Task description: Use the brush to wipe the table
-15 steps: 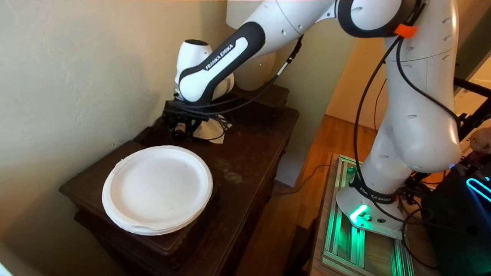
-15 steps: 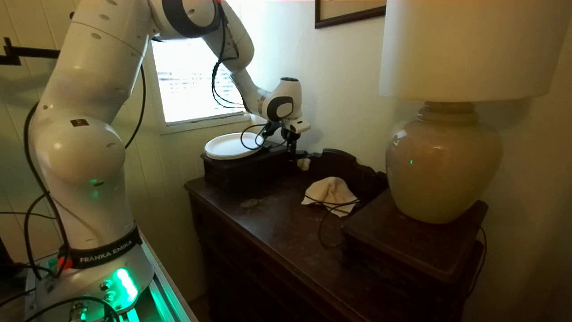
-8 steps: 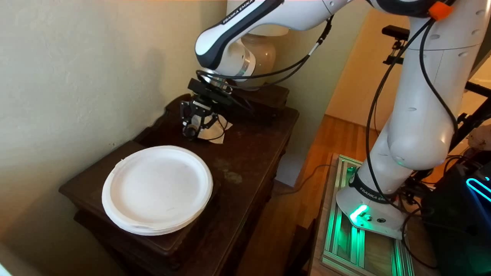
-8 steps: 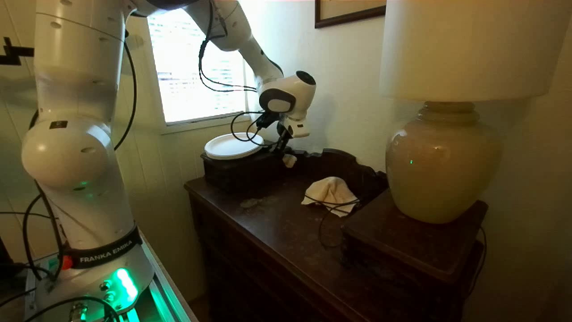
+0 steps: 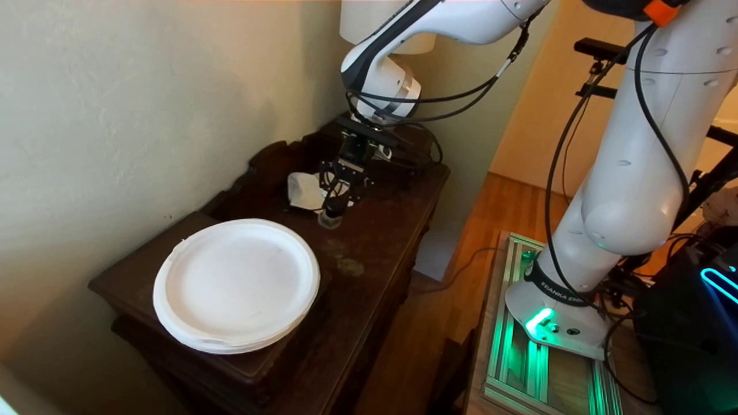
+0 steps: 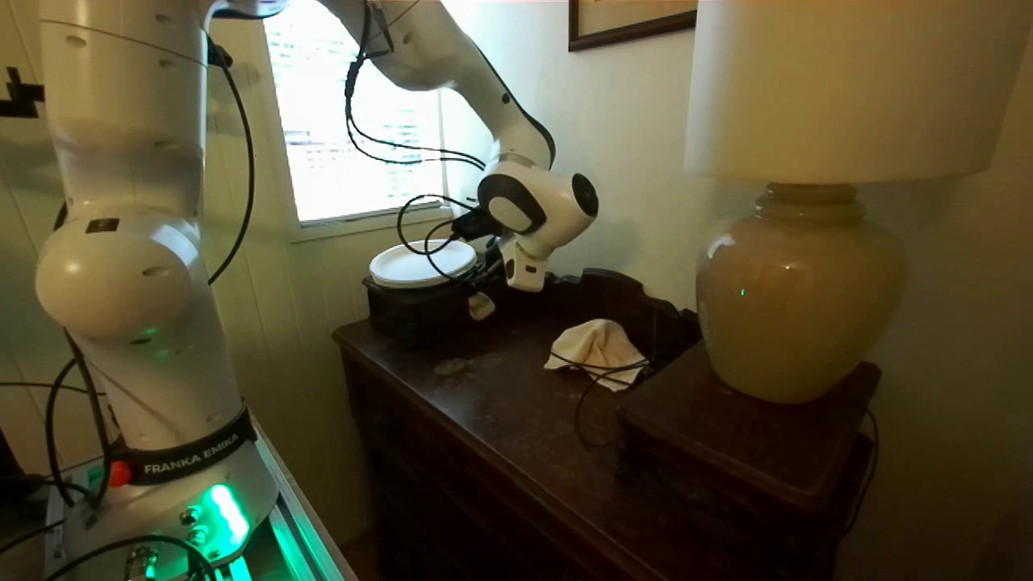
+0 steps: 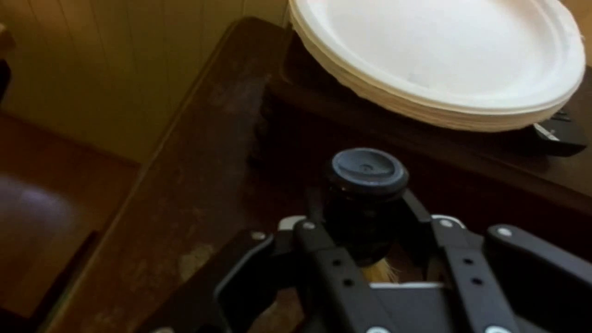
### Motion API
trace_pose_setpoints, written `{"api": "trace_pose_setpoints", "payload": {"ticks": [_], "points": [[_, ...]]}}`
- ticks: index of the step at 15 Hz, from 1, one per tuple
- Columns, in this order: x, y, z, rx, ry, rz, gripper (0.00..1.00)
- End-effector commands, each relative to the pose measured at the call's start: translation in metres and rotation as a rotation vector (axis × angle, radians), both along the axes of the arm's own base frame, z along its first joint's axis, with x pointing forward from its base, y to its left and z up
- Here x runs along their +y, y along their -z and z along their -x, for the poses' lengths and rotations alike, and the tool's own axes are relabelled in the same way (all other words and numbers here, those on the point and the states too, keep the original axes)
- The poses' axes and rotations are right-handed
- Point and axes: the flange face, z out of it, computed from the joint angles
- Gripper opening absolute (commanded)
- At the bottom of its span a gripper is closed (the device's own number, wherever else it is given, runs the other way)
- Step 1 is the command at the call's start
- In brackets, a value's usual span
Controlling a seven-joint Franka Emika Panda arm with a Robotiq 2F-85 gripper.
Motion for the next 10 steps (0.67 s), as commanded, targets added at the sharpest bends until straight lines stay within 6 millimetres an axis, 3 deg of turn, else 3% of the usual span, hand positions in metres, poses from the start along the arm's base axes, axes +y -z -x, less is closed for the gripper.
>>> {"api": "trace_pose_setpoints", "payload": {"ticks": [1,3,6,7,10], "points": [[-0.006,0.007,0.03,0.155,-0.003,-0.102,0.16],[-0.011,0.021,0.042,0.226,-0.006,-0.07,0.16],[-0.022,0.045,0.052,0.258,-0.03,0.119,0.16],[-0.021,0.037,0.047,0.239,-0.02,0.032,0.41],[-0.022,0.048,0.051,0.25,-0.028,0.09,0.41]]}}
